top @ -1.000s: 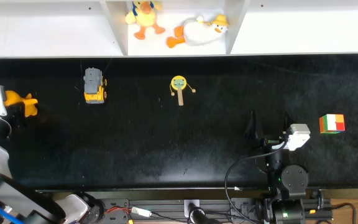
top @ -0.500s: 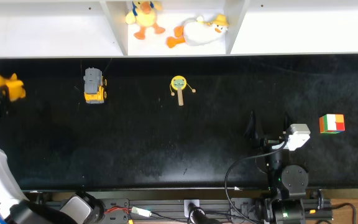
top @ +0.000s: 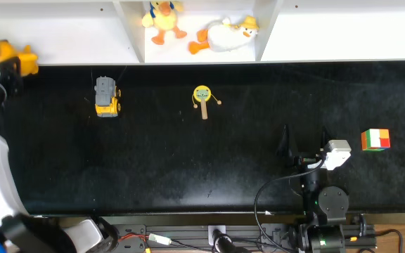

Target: Store Toys

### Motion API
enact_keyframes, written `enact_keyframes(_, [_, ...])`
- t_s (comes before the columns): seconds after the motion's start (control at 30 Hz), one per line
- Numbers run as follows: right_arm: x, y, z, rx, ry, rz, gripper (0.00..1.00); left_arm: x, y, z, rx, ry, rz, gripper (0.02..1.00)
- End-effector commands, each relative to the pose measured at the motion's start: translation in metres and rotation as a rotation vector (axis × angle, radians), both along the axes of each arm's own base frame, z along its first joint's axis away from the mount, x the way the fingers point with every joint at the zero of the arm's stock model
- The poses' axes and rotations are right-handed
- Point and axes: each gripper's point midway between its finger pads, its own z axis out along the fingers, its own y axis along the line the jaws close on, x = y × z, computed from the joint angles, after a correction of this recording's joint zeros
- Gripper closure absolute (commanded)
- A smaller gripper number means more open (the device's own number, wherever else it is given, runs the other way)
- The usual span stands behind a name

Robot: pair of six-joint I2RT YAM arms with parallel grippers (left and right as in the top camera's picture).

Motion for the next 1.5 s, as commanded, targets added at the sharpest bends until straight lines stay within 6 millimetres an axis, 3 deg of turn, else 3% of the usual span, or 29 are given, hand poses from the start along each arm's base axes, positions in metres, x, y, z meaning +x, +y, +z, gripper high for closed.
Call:
enact_keyframes(0.03, [0.000,0.000,-0.003,-0.007,-0.001,-0.003,0.007,0.030,0.006,0.003,-0.006,0.000,0.001,0.706])
enact_keyframes(0.4, [0.000,0.000,-0.003,-0.007,-0.001,-0.003,0.007,0.074,0.027,-0.011,-0.032,0.008,0.003,0.713])
enact_keyframes(0.63, [0.000,0.000,-0.003,-0.007,-0.001,-0.003,0.005,0.093,0.017,-0.014,-0.023,-0.008,-0.032,0.700])
enact_keyframes(0.93, [0.000,0.000,-0.003,-0.007,-0.001,-0.003,0.007,0.099,0.015,-0.017,-0.028,-0.015,-0.035,0.698])
enact_keyframes(1.2, [0.000,0.000,-0.003,-0.007,-0.001,-0.003,0.009,0.101,0.030,-0.032,-0.037,0.012,0.059,0.730])
enact_keyframes(1.5, [0.000,0.000,-0.003,-0.007,-0.001,-0.003,0.005,0.103,0.037,-0.026,-0.031,-0.003,0.095,0.733])
